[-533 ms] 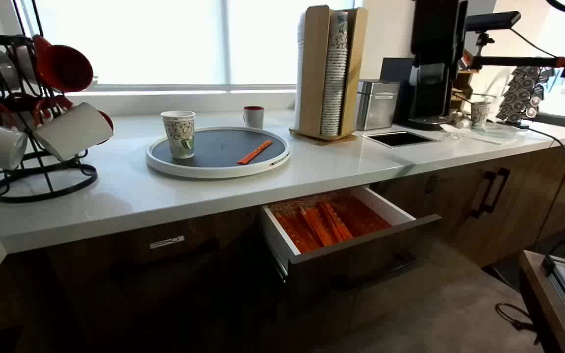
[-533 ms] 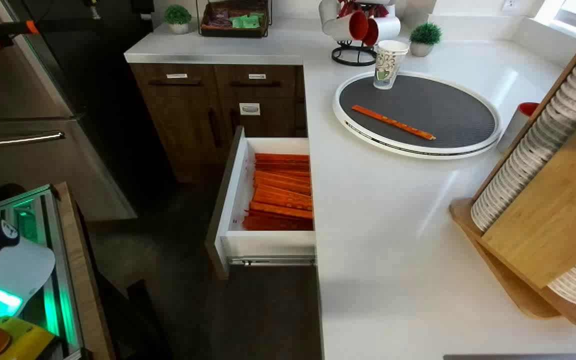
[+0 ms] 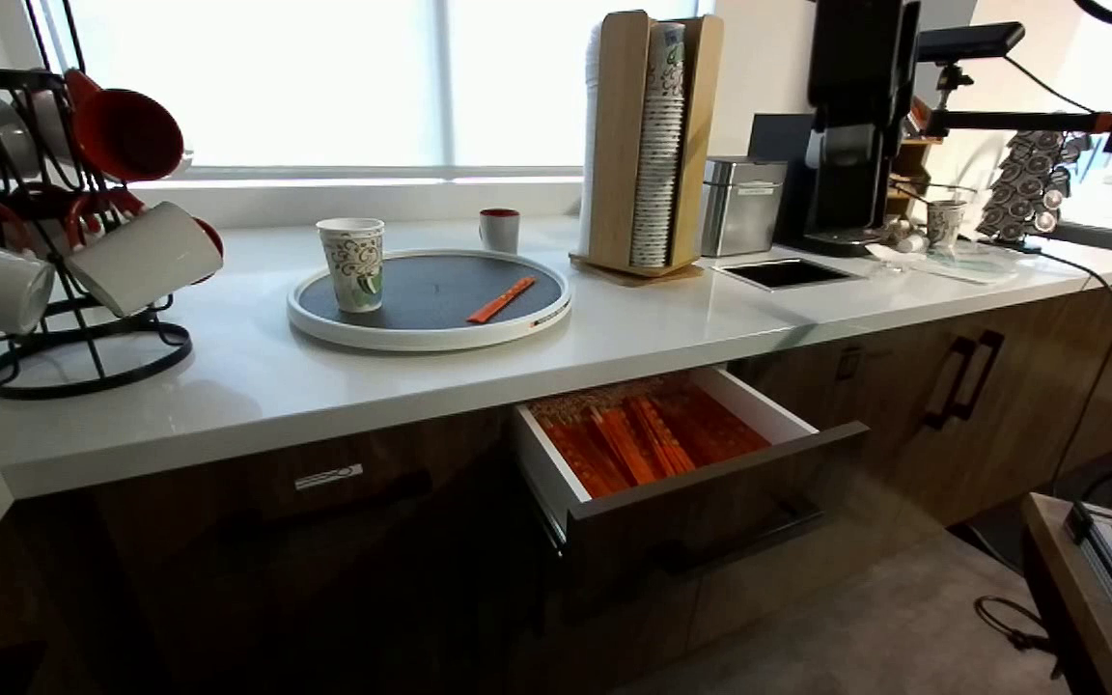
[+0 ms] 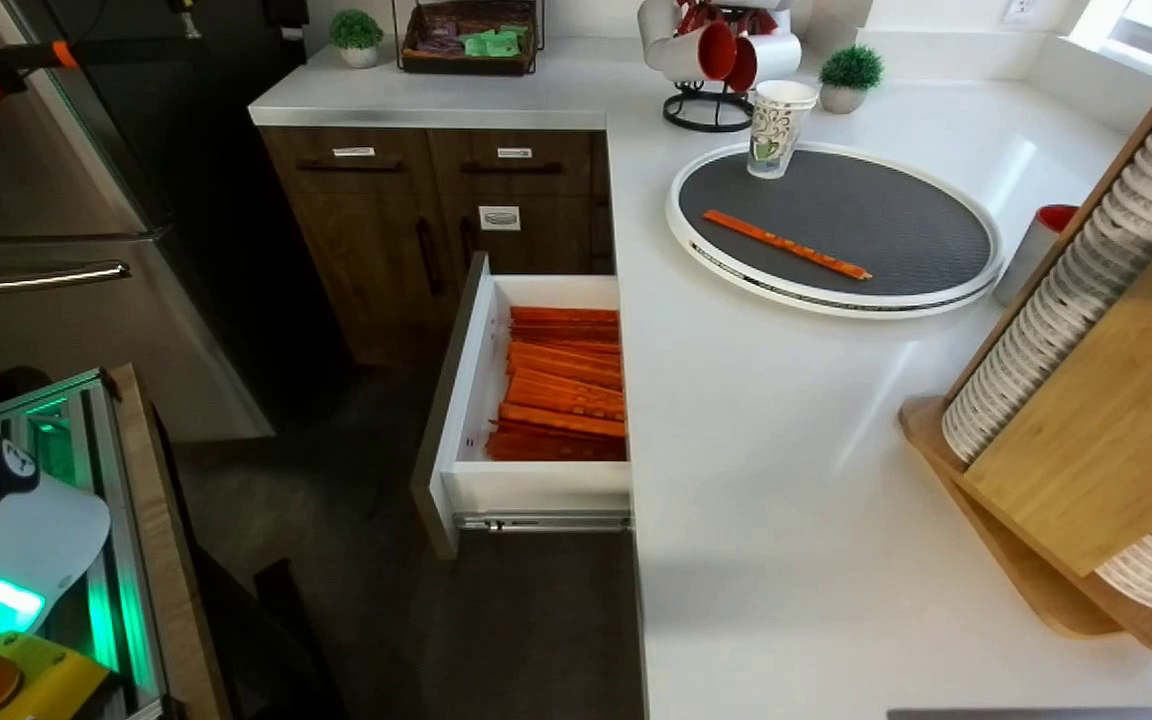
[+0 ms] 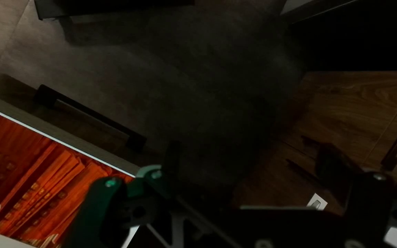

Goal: Move a sachet from the drawer to the tray

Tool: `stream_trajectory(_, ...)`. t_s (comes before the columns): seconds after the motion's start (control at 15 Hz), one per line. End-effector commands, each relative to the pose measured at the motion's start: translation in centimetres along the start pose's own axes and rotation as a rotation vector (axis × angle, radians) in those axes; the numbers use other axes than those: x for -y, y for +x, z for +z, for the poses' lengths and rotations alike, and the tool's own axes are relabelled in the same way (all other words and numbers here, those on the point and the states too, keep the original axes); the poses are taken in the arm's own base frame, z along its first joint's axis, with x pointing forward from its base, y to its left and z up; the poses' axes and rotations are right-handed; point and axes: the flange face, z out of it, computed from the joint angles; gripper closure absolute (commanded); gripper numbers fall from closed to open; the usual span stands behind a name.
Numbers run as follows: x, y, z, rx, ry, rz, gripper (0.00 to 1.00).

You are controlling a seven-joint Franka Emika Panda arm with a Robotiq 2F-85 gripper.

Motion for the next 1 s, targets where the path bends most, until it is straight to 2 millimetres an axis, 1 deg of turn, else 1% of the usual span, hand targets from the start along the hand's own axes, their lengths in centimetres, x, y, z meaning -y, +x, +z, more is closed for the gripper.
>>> stream_trajectory(0.0,-2.9,1.1,0.0,-0.005,0.039,0.064,0.0)
stream_trajectory(0.27,-8.5,2.9,1.4,-0.05,0.067,0.157,0.0)
stream_trajectory(0.4,-11.4,4.0,2.9,-0.088,0.099,0.198,0.0)
stream_trajectory(0.47,-12.7,4.6,4.0,-0.11,0.109,0.238,0.0)
stream_trajectory(0.6,-14.6,5.9,6.0,-0.159,0.125,0.284,0.0)
stream_trajectory(0.93,-16.9,9.2,12.0,-0.267,0.132,0.345,0.0)
